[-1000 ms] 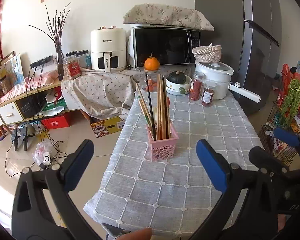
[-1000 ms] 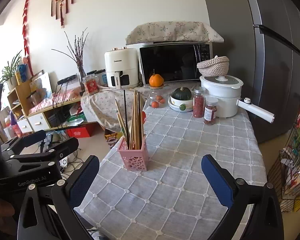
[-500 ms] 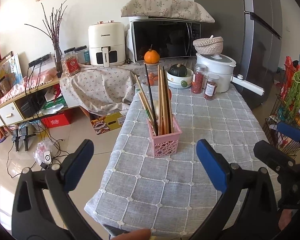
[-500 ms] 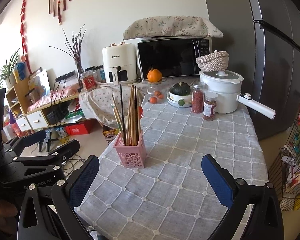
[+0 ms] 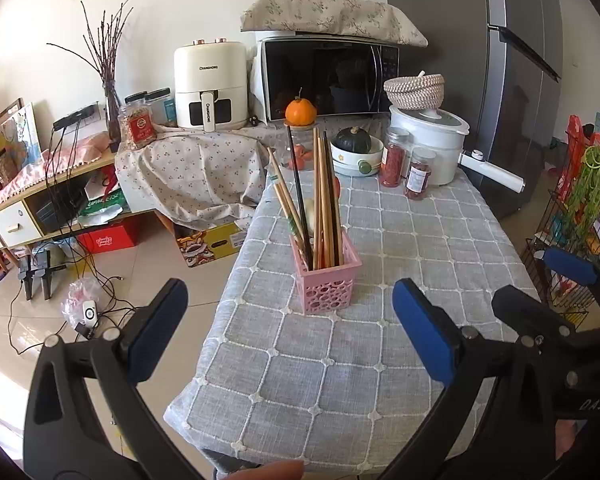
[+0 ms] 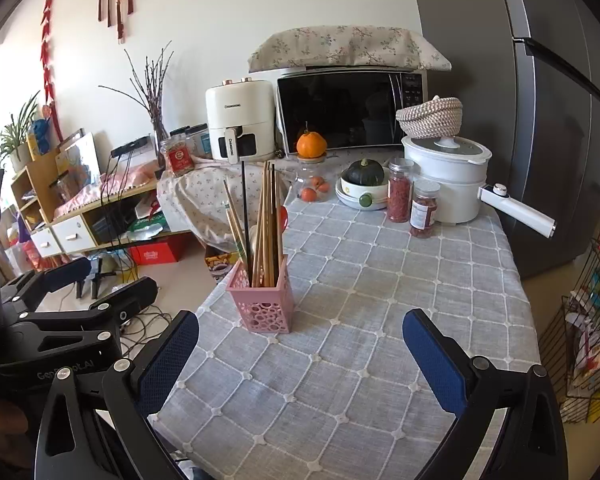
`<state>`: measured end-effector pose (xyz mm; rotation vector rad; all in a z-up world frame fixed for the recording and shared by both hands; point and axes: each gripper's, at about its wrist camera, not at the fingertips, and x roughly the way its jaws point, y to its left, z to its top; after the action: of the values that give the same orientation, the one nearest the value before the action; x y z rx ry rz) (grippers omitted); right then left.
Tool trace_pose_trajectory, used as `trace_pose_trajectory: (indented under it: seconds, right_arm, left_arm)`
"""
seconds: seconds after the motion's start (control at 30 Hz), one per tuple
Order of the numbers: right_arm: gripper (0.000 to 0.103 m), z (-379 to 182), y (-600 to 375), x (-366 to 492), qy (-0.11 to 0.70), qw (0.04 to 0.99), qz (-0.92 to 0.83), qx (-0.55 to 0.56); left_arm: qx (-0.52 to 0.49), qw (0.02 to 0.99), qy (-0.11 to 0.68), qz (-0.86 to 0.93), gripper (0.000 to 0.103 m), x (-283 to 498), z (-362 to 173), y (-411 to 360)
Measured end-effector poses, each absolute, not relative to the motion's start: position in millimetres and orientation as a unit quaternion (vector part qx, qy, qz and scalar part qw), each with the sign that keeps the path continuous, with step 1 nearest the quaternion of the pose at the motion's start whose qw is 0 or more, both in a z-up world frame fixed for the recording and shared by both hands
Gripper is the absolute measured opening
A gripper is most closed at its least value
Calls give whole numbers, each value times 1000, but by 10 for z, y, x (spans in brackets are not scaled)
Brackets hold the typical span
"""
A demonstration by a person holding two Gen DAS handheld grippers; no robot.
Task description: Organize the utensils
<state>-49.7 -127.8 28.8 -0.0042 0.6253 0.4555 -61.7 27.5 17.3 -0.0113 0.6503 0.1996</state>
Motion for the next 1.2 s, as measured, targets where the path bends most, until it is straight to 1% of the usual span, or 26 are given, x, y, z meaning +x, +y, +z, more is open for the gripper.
trace_pose_trajectory:
  seconds: [1.2]
  right_arm:
    - [103,243,-1259,-488,308,925,223,-3]
  left_arm:
    - [-9,942,326,86,102,-591,136,277]
